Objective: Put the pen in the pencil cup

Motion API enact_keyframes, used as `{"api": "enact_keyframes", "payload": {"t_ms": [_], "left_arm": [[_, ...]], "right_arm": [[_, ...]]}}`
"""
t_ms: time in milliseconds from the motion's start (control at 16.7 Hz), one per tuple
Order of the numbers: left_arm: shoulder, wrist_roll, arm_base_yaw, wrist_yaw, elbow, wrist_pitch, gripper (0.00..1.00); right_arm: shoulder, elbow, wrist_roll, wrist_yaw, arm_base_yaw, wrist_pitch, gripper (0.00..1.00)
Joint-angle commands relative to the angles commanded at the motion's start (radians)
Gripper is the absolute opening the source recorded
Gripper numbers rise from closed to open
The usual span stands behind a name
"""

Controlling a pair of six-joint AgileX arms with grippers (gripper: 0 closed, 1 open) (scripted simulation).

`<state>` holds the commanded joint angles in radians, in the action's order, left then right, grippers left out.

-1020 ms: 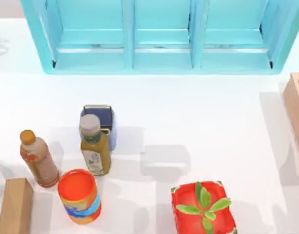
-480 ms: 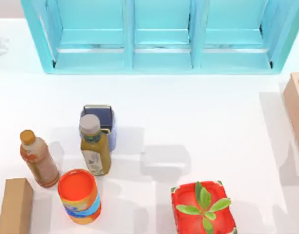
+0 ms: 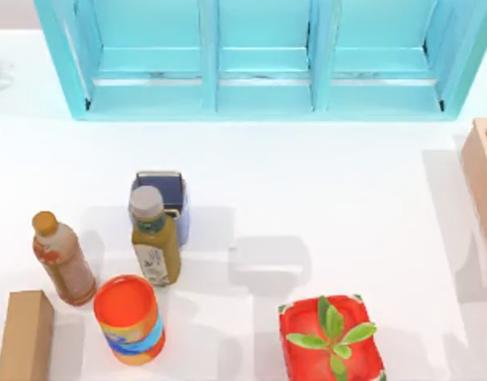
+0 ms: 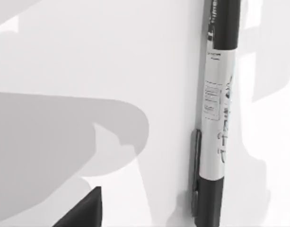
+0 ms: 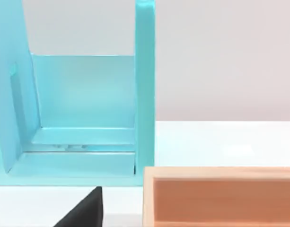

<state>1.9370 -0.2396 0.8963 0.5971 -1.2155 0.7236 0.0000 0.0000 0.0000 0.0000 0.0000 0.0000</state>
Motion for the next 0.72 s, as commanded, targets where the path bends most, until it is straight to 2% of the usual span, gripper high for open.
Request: {"api": "enact_keyframes", "payload": {"t_ms": [420, 720], "left_arm": [[0.158, -0.137, -0.116, -0.018, 0.066, -0.310, 1.00], [0.180, -0.157, -0.134, -0.021, 0.075, -0.346, 1.00]], "right_arm": [[0.000, 0.000, 0.000, 0.000, 0.000, 0.000, 1.00], [0.000, 0.000, 0.000, 0.000, 0.000, 0.000, 1.00]]}}
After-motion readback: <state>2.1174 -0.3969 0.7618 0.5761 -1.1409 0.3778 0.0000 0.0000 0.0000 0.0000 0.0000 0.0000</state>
